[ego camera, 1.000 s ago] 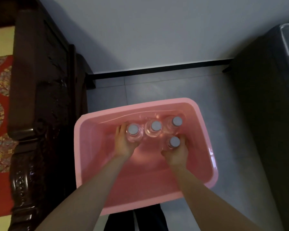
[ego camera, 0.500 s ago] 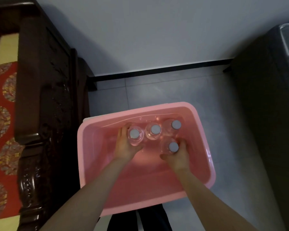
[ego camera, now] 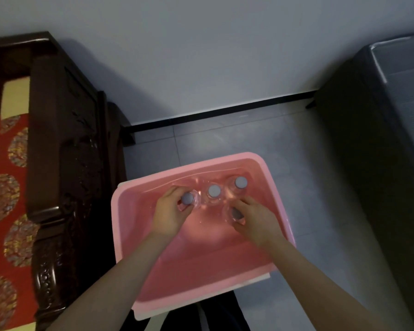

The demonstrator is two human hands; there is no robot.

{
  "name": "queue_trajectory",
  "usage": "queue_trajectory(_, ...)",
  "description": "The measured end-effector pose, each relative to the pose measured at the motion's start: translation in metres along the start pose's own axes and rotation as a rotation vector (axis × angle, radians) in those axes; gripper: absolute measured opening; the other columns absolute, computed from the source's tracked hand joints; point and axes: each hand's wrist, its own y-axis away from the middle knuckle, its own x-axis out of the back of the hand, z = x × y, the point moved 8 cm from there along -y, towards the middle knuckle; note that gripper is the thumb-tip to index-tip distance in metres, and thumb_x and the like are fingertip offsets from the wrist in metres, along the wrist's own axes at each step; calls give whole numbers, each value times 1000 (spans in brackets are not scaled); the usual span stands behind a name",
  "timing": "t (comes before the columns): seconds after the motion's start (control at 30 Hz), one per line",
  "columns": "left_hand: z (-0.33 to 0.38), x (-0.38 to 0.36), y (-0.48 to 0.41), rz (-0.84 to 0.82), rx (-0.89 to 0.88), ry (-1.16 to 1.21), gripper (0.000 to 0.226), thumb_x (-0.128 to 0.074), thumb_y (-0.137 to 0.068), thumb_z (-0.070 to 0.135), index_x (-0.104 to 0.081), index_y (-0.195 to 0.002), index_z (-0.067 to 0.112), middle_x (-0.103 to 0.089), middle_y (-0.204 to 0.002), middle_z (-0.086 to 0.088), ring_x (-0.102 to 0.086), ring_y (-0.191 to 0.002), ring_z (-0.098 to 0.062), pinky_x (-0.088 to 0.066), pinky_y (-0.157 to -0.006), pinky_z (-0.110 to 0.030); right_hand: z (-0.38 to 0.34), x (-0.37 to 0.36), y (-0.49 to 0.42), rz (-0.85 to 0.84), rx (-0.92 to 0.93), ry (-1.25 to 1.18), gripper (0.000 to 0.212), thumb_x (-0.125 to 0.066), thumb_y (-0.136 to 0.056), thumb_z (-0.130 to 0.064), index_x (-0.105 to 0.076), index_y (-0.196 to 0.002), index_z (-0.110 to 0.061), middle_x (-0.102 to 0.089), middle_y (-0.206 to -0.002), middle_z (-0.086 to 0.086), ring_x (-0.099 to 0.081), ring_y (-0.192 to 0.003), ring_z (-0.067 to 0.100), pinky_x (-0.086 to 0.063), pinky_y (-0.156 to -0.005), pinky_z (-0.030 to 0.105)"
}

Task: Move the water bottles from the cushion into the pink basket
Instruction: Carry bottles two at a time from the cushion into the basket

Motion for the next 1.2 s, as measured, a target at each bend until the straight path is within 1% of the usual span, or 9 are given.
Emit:
queue_trajectory(0.2,7,-2,-8,-29,4,-93,24,-72,-67,13,-69,-91,15,-66,-93,0,-61,-86,-22,-52,-75,-40,-4,13,-9,23,5,79,30,-57,-81,-17,-62,-110,-13,-57,-110,8,-60,-89,39,-35,-61,36)
queue_trajectory(0.27,9,0,-9,-19,5,-98,25,-68,-65,20,-69,-89,13,-66,-90,-2,-60,-84,-23,-52,-73,-40,-2,17,-6,45,6,83,34,-59,-79,-13,-63,-113,-13,-58,-107,11,-61,-87,40,-35,-60,37)
queue_trajectory(0.4,13,-2,-8,-15,0,-99,25,-66,-66,24,-68,-88,12,-66,-90,-2,-60,-84,-24,-51,-72,-38,2,15,1,55,-9,129,28,-67,-72,-2,-64,-99,-6,-61,-98,17,-62,-82,40,-44,-58,41)
queue_trajectory(0.5,12,-4,-4,-13,-6,-101,22,-71,-69,14,-68,-90,12,-66,-93,-2,-60,-87,-23,-51,-75,-36,-1,19,1,65,-22,137,40,-60,-79,-3,-58,-117,-11,-57,-110,14,-60,-96,38,-43,-62,40)
queue_trajectory(0.67,8,-6,-3,-40,1,-147,24,-72,-68,2,-65,-89,12,-64,-92,-1,-59,-86,-23,-48,-75,-33,-4,35,3,14,-69,113,51,-56,-83,-18,-47,-133,-24,-51,-122,5,-53,-111,30,-47,-75,39)
queue_trajectory(0.8,11,-7,-2,-103,3,-174,33,-72,-67,2,-64,-98,8,-63,-99,-8,-59,-93,-30,-47,-80,-31,-7,77,8,214,-63,-12,35,-56,-85,-41,-56,-114,-23,-54,-117,-1,-52,-108,25,-43,-72,34)
queue_trajectory(0.9,23,3,3,-123,-18,-188,49,-76,-72,13,-59,-118,10,-59,-118,-8,-56,-109,-26,-37,-91,-22,-24,102,14,342,54,-66,57,-42,-86,-53,-55,-126,-15,-56,-130,4,-49,-120,25,-49,-88,40)
queue_trajectory(1.03,55,70,10,30,-30,-176,53,-69,-83,21,-50,-132,13,-52,-132,-6,-48,-124,-20,-33,-103,-22,-74,125,13,397,179,-39,70,-30,-90,-54,-42,-143,-10,-40,-151,8,-33,-140,25,-31,-114,41)
queue_trajectory(1.2,84,203,46,291,-71,-272,54,-65,-86,22,-47,-136,12,-52,-136,-5,-44,-127,-19,-24,-107,-15,-153,147,19,410,310,-45,71,-24,-92,-56,-41,-144,-11,-36,-154,9,-27,-144,26,-22,-118,38)
